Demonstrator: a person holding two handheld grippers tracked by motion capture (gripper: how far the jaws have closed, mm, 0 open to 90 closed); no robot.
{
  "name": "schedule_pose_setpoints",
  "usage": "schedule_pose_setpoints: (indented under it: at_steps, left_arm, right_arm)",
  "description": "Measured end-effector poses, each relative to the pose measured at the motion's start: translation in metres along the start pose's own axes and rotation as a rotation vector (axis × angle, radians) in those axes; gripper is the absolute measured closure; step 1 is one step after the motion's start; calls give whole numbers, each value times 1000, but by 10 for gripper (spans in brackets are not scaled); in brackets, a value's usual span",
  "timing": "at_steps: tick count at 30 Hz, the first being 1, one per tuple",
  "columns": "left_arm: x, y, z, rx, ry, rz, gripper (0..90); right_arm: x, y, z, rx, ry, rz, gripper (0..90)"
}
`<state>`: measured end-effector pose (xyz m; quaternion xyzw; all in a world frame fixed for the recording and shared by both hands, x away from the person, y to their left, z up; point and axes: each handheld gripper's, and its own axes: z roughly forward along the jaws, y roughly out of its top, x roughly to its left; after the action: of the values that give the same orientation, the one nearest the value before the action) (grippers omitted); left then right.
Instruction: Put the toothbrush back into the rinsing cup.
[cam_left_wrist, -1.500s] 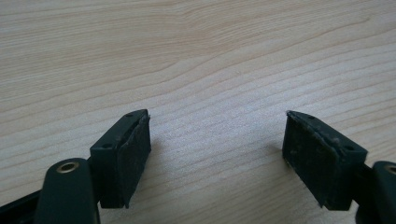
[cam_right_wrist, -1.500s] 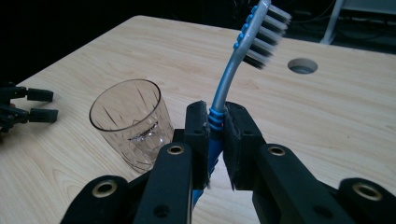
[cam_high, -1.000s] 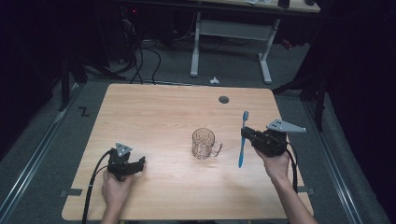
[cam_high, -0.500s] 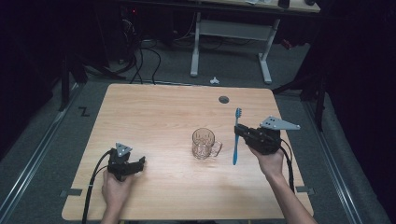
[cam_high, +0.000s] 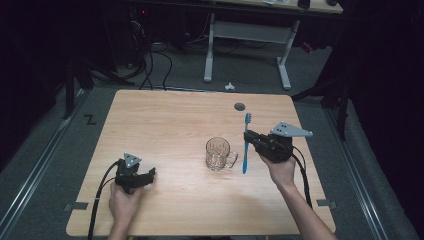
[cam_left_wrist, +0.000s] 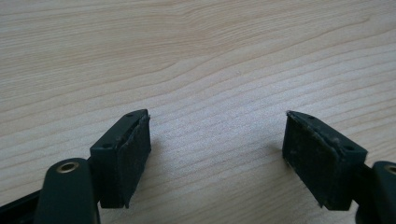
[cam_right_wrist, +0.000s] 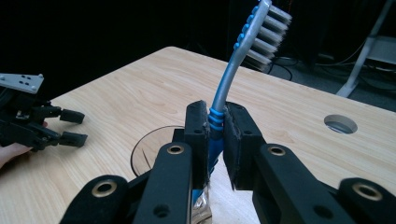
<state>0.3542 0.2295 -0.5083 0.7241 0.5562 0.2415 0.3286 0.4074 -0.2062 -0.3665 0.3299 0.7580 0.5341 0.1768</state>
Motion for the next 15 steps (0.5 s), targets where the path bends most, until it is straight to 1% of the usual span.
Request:
schedule_pose_setpoints:
  at_steps: [3, 11, 15]
  left_arm:
    - [0, 0, 0, 0, 0, 0, 241]
    - [0, 0, 0, 0, 0, 0, 241]
    - [0, 0, 0, 1, 0, 0, 240]
  right_arm:
    - [0, 0, 2, -1, -5, 1, 805]
    - [-1, 2, 12, -27, -33, -11, 805]
    - [-2, 3, 15, -31, -36, -15, 805]
